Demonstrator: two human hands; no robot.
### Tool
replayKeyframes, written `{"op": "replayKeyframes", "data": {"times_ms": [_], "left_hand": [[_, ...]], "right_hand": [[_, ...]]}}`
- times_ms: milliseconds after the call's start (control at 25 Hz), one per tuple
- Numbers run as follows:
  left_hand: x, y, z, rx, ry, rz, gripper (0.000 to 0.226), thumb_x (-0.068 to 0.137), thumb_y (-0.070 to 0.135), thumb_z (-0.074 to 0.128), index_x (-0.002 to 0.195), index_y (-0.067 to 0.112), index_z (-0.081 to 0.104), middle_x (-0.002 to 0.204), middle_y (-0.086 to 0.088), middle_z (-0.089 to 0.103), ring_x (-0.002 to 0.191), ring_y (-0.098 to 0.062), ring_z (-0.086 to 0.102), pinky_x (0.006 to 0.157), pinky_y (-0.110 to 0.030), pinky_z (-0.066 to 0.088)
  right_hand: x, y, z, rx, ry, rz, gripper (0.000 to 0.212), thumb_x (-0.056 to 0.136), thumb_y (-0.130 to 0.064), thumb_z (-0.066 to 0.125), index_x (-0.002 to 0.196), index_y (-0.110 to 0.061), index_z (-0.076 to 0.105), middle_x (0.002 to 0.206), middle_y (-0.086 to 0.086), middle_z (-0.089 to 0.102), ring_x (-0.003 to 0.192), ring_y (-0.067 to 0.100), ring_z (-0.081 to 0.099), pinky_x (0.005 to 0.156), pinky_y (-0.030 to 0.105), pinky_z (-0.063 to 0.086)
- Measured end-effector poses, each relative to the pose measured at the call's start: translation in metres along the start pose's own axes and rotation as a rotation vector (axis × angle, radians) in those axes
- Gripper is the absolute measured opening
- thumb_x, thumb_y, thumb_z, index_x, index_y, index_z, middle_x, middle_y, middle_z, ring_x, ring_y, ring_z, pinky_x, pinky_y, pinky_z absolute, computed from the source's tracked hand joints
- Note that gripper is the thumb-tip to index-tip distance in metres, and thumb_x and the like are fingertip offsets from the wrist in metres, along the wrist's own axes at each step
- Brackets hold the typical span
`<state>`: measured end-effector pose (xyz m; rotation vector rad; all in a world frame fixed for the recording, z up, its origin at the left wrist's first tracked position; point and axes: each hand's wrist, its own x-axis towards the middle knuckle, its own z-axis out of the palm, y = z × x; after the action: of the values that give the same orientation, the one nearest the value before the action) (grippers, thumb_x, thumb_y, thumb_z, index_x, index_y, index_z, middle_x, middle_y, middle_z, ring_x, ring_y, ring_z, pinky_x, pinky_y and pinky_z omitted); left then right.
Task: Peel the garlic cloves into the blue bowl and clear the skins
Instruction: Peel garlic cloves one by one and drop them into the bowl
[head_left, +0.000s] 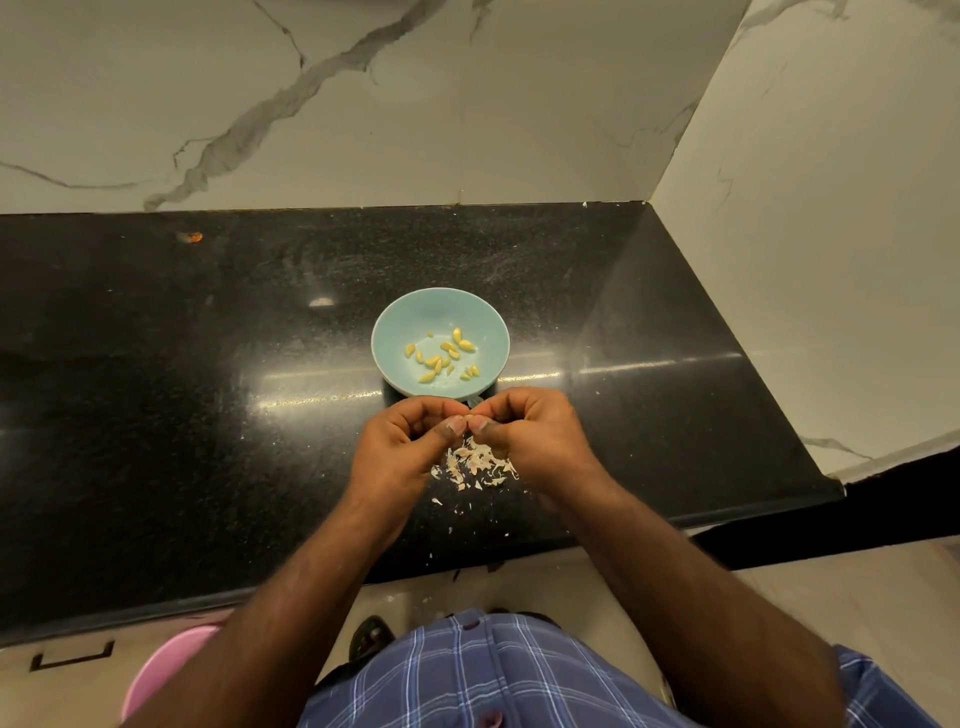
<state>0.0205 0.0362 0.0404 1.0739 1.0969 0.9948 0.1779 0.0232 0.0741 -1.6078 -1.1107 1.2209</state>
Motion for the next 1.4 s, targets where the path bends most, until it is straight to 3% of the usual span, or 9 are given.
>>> {"op": "replayKeyframes", "data": {"times_ms": [160,280,400,760,920,1040,1160,1280,1400], "left_hand": [[0.001,0.002,0.007,-0.099,0.024,-0.151,0.009,0.093,0.008,0.068,0.095,0.003,0.075,0.074,-0.007,0.068,0.064,-0.009,0.056,0.06,-0.024,0.043],[0.002,0.005,0.008,-0.146,0.013,-0.271,0.012,0.094,0.01,0.068,0.088,0.008,0.078,0.075,-0.004,0.07,0.064,-0.008,0.056,0.057,-0.021,0.041],[0.003,0.007,0.008,-0.145,-0.01,-0.321,0.018,0.096,0.012,0.066,0.082,0.013,0.078,0.075,-0.004,0.07,0.064,-0.008,0.057,0.056,-0.019,0.041],[0.001,0.009,0.001,0.052,-0.001,-0.102,0.01,0.089,0.013,0.074,0.097,0.011,0.079,0.086,-0.01,0.077,0.072,-0.009,0.063,0.062,-0.02,0.049],[-0.003,0.008,0.002,0.144,-0.01,0.021,0.012,0.092,0.013,0.072,0.102,0.012,0.078,0.092,-0.004,0.079,0.086,-0.014,0.073,0.073,-0.023,0.056],[-0.005,0.006,0.002,0.157,-0.018,0.057,0.014,0.093,0.014,0.071,0.104,0.013,0.077,0.096,-0.003,0.079,0.094,-0.017,0.074,0.081,-0.03,0.059],[-0.003,0.005,0.002,0.096,0.021,0.032,0.013,0.091,0.012,0.073,0.103,0.011,0.078,0.095,-0.006,0.079,0.095,-0.023,0.075,0.088,-0.041,0.06],[0.0,0.007,0.003,0.098,0.062,0.042,0.01,0.089,0.009,0.074,0.099,0.011,0.078,0.091,-0.008,0.079,0.092,-0.025,0.075,0.088,-0.041,0.061],[-0.001,0.01,0.004,0.046,0.027,0.015,0.014,0.09,0.004,0.072,0.097,0.014,0.078,0.093,-0.009,0.078,0.096,-0.027,0.074,0.088,-0.039,0.06]], "right_hand": [[0.0,0.01,0.003,-0.29,0.132,-0.24,0.008,0.083,-0.008,0.079,0.08,-0.014,0.075,0.075,-0.005,0.072,0.072,0.01,0.068,0.067,0.031,0.057],[0.002,0.023,0.006,-0.543,0.238,-0.591,0.013,0.078,0.003,0.074,0.079,-0.01,0.071,0.079,0.0,0.069,0.074,0.016,0.063,0.063,0.038,0.056],[0.005,0.028,0.004,-0.629,0.26,-0.74,0.015,0.077,0.006,0.071,0.08,-0.008,0.069,0.079,0.004,0.067,0.073,0.018,0.061,0.061,0.036,0.055],[0.002,0.017,-0.001,-0.351,0.151,-0.335,0.008,0.084,-0.015,0.08,0.084,-0.021,0.075,0.082,-0.008,0.072,0.081,0.007,0.067,0.072,0.026,0.056],[0.001,0.002,-0.004,-0.066,0.023,-0.064,0.011,0.085,-0.007,0.078,0.078,-0.015,0.074,0.066,-0.007,0.07,0.063,-0.001,0.065,0.06,0.017,0.051],[0.003,-0.001,-0.008,0.1,-0.055,0.115,0.015,0.087,-0.002,0.074,0.076,-0.012,0.072,0.063,-0.005,0.069,0.053,-0.002,0.059,0.059,0.022,0.046],[0.003,0.0,-0.006,0.012,-0.026,0.065,0.015,0.087,-0.005,0.076,0.076,-0.014,0.072,0.063,-0.008,0.069,0.056,-0.002,0.061,0.059,0.022,0.049],[0.004,0.006,-0.001,-0.173,0.084,-0.063,0.01,0.085,-0.016,0.08,0.079,-0.02,0.074,0.07,-0.007,0.073,0.067,0.004,0.069,0.068,0.029,0.059],[0.005,0.01,0.001,-0.124,0.089,-0.083,0.004,0.086,-0.014,0.079,0.085,-0.016,0.075,0.076,-0.004,0.075,0.073,0.006,0.071,0.071,0.028,0.06]]}}
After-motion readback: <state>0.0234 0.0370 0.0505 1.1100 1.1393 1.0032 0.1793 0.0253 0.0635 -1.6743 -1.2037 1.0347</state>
